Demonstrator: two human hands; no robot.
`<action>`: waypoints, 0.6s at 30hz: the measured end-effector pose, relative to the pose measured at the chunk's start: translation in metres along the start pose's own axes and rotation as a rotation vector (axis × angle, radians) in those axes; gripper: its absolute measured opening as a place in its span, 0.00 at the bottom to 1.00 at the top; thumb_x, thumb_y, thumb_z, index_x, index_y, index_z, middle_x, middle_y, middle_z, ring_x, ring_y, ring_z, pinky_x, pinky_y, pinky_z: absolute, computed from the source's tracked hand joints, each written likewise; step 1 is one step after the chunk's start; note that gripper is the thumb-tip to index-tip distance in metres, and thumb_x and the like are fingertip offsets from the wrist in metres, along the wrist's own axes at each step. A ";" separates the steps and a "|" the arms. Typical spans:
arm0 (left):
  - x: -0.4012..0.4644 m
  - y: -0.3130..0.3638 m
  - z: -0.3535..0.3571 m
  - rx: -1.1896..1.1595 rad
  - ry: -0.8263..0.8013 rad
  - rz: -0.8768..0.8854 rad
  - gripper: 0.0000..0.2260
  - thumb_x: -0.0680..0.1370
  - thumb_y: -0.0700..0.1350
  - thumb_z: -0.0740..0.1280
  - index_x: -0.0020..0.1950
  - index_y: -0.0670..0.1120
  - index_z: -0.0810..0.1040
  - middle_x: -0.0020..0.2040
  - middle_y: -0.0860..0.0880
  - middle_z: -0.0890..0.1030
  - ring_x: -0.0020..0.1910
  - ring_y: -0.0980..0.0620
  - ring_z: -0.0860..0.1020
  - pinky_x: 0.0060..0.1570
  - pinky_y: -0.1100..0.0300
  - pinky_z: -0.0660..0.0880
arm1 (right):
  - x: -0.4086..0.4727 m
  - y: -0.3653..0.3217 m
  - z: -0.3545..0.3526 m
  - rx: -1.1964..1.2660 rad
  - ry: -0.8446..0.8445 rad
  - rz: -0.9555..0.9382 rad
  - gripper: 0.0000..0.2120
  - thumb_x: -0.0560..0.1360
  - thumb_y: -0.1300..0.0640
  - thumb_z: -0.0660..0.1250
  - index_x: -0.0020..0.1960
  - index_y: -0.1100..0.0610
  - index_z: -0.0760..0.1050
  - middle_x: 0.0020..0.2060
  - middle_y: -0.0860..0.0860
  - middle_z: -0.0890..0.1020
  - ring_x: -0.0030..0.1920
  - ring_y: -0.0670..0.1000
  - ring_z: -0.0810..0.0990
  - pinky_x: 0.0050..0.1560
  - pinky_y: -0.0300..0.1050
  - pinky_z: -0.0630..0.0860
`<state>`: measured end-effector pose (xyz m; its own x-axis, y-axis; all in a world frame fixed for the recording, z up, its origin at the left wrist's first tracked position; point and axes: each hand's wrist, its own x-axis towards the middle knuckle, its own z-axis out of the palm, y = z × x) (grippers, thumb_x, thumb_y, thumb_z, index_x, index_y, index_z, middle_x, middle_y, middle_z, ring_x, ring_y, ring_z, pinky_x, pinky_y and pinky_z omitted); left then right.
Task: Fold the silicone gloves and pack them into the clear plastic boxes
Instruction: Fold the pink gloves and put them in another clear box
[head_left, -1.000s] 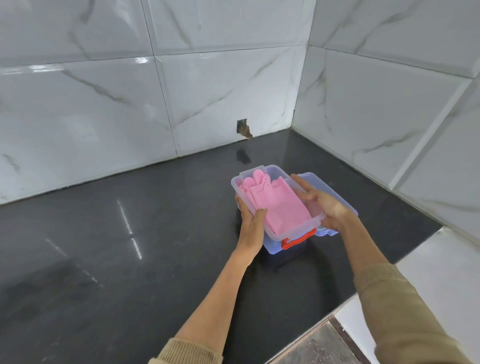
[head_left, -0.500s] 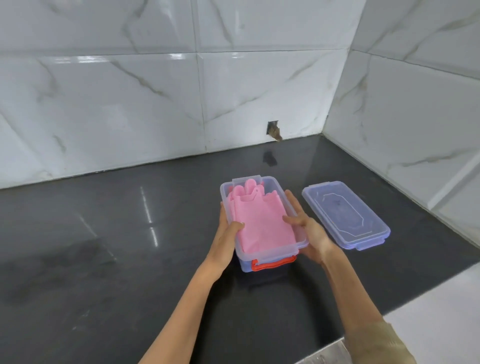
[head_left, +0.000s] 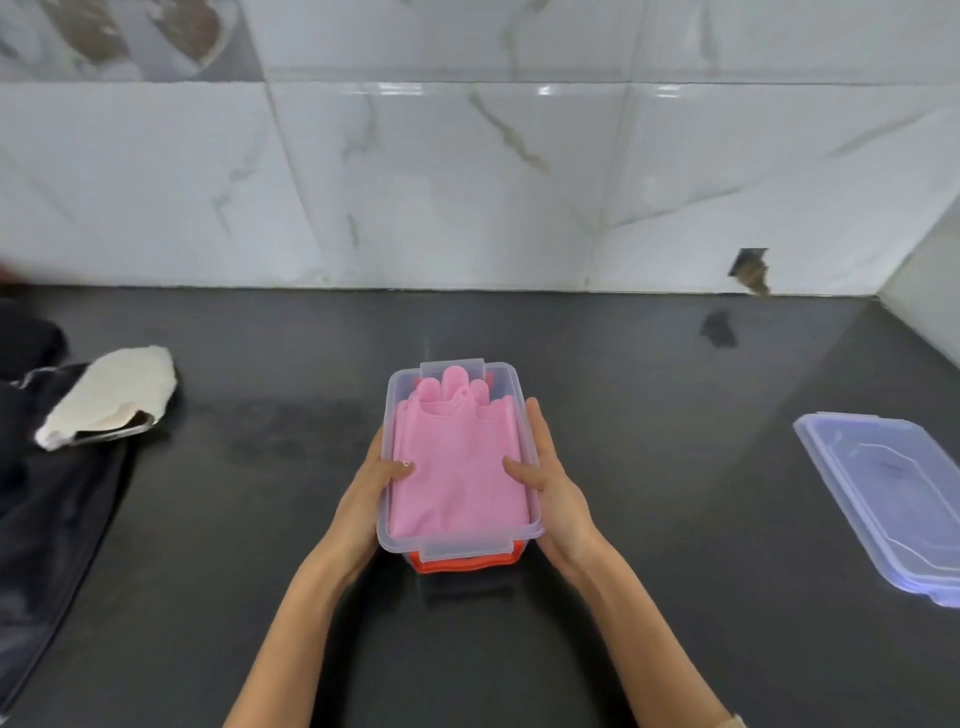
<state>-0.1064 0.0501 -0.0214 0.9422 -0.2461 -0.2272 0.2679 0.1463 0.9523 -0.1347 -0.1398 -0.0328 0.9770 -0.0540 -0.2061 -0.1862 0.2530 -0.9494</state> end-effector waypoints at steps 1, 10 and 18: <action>-0.003 0.001 -0.004 0.002 0.014 0.009 0.27 0.66 0.47 0.65 0.65 0.63 0.71 0.61 0.56 0.79 0.60 0.49 0.77 0.57 0.48 0.75 | 0.001 0.000 0.005 -0.003 -0.016 0.000 0.33 0.76 0.56 0.66 0.72 0.34 0.54 0.62 0.39 0.72 0.60 0.49 0.75 0.62 0.57 0.75; -0.012 0.002 -0.016 -0.006 0.036 0.033 0.26 0.69 0.46 0.65 0.66 0.62 0.70 0.63 0.54 0.77 0.62 0.48 0.76 0.60 0.45 0.74 | 0.003 0.002 0.018 0.023 -0.063 0.012 0.34 0.75 0.60 0.66 0.73 0.37 0.55 0.65 0.42 0.72 0.62 0.51 0.75 0.62 0.59 0.74; -0.012 0.030 -0.016 0.295 0.102 0.019 0.40 0.71 0.63 0.62 0.76 0.46 0.53 0.75 0.46 0.62 0.70 0.46 0.66 0.67 0.47 0.67 | -0.007 -0.010 0.003 -0.032 -0.060 -0.021 0.36 0.69 0.30 0.60 0.73 0.38 0.56 0.73 0.39 0.63 0.72 0.42 0.63 0.74 0.50 0.59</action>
<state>-0.1066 0.0731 0.0066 0.9659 -0.1467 -0.2136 0.1938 -0.1384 0.9712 -0.1398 -0.1390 -0.0207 0.9850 -0.0010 -0.1728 -0.1683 0.2218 -0.9605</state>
